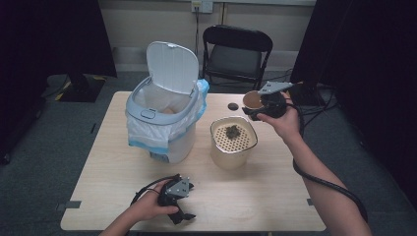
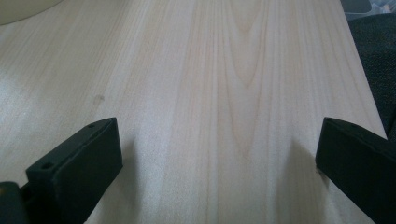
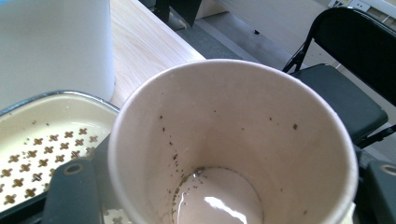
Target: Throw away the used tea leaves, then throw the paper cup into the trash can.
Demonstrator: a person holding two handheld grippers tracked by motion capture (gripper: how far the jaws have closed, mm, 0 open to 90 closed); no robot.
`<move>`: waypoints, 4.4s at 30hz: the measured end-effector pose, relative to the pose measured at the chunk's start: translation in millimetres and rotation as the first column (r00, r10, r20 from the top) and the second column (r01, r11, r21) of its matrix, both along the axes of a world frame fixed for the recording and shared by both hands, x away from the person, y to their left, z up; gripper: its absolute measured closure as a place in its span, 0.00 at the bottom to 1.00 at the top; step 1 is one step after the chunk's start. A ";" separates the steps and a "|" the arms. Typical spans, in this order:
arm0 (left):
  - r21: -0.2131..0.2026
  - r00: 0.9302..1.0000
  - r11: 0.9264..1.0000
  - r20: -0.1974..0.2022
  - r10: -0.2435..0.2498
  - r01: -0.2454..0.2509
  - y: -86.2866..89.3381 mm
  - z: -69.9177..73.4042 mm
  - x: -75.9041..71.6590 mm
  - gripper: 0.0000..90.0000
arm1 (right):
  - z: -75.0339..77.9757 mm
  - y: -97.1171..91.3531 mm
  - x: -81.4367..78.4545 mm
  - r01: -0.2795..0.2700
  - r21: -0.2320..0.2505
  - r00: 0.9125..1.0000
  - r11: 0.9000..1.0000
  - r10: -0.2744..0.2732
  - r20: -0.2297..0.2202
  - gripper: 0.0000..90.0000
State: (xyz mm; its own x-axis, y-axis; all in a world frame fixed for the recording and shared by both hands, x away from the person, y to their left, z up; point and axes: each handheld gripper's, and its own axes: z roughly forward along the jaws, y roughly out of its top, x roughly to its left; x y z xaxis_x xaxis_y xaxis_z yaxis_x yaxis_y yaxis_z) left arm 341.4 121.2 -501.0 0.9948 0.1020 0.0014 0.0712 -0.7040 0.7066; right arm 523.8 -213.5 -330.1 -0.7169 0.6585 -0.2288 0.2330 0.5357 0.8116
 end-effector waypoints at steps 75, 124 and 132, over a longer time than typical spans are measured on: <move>-0.010 1.000 1.000 -0.006 -0.003 0.003 -0.7 -0.3 -0.1 0.00 | 77.1 53.8 -5.6 -0.159 0.065 0.982 0.985 0.164 -0.091 0.27; -0.005 1.000 1.000 -0.021 -0.002 0.002 -0.4 -0.4 -0.7 0.00 | 122.3 86.7 -4.3 -0.240 0.095 0.963 0.966 0.249 -0.103 0.27; 0.000 1.000 1.000 -0.019 0.000 0.000 -0.1 -0.4 -0.6 0.00 | 130.1 94.7 -3.2 -0.251 0.100 0.960 0.963 0.261 -0.102 0.27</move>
State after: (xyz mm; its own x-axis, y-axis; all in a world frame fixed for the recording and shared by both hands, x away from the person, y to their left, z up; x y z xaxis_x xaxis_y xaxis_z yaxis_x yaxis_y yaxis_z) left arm 340.7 121.1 -501.3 0.9947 0.1017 -0.0171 0.0841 -0.7043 0.7049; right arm 520.5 -118.9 -200.0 -0.8819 0.4633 -0.0877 0.1900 0.5193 0.8332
